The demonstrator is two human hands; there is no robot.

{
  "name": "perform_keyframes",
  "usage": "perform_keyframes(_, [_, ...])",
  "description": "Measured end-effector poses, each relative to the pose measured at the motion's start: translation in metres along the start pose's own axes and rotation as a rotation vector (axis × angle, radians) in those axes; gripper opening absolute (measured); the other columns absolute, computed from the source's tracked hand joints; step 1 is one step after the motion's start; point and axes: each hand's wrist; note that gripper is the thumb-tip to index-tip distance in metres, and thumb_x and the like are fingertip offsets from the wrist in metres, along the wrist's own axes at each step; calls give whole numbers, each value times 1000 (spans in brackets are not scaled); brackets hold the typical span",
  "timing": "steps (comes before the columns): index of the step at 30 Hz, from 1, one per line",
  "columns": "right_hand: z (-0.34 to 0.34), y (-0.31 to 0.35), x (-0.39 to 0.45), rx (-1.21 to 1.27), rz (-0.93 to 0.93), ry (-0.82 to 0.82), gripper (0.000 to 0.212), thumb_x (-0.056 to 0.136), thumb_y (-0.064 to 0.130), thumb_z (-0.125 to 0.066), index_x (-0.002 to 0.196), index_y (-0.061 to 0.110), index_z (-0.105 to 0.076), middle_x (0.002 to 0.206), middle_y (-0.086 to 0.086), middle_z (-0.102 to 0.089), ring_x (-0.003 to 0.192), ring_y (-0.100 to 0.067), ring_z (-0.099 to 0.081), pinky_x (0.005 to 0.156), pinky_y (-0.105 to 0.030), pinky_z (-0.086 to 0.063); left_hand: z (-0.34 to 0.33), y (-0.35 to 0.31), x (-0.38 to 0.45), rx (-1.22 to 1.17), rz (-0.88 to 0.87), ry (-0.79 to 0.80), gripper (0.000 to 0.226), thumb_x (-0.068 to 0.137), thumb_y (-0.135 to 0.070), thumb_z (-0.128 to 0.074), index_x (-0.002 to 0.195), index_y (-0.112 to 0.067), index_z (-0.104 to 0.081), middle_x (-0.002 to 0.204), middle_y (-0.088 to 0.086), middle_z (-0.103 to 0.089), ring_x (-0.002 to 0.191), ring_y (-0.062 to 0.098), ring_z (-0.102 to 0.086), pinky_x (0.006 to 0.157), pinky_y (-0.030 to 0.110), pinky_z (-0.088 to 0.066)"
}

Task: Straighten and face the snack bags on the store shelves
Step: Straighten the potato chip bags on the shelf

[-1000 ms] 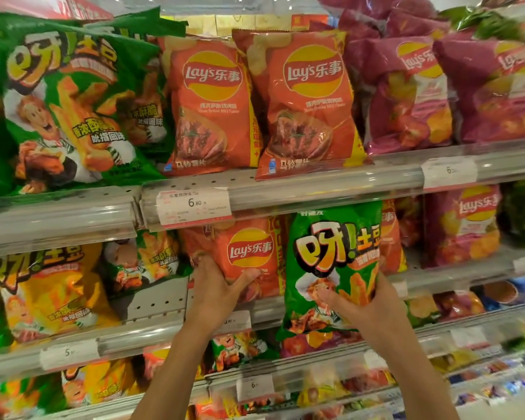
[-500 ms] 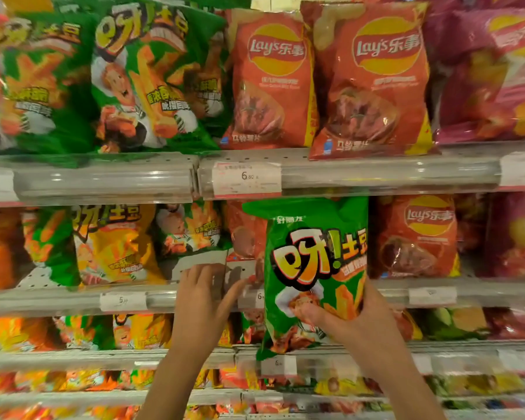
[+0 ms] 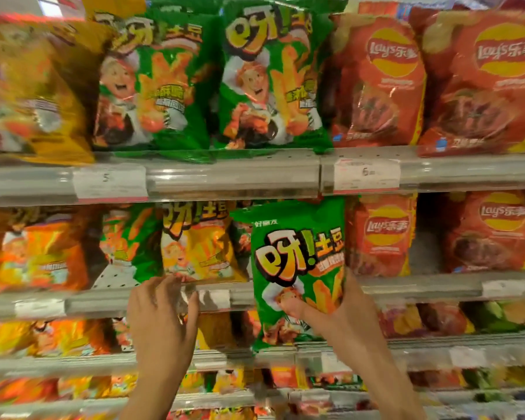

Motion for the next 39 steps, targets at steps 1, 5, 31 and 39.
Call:
perform_keyframes(1, [-10,2,1,17,5,-15,73,50,74,-86,110,55,-48,99,44,-63,88,19,-61,70,-17,-49,0,10,1,16,-6,21,46,94,-45,-50,120,-8,-54,117,15,-50,108,38,-49,91,47,-38])
perform_keyframes(5, [-36,12,10,43,21,-133,67,58,62,-91,112,49,-53,99,34,-69,89,10,-67,81,-40,-61,3,32,3,80,-93,143,57,96,-51,-41,122,-2,-53,118,15,-52,110,39,-48,98,50,-39])
perform_keyframes(31, [-25,-12,110,105,153,69,66,77,34,-90,134,40,-56,126,12,-71,117,-8,-67,95,-29,-56,-11,44,-5,97,-136,187,58,93,-50,-53,123,-1,-51,124,15,-51,123,40,-44,117,56,-26])
perform_keyframes(39, [-35,-22,123,66,31,53,83,63,51,-91,134,34,-53,119,19,-71,114,-5,-66,101,-34,-50,-11,41,-6,99,-116,188,57,94,-53,-50,125,-5,-49,125,10,-49,125,36,-44,120,51,-22])
Point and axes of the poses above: each hand's wrist, its own x-axis towards the middle knuckle, its own z-axis out of the back of the hand, y = z × x
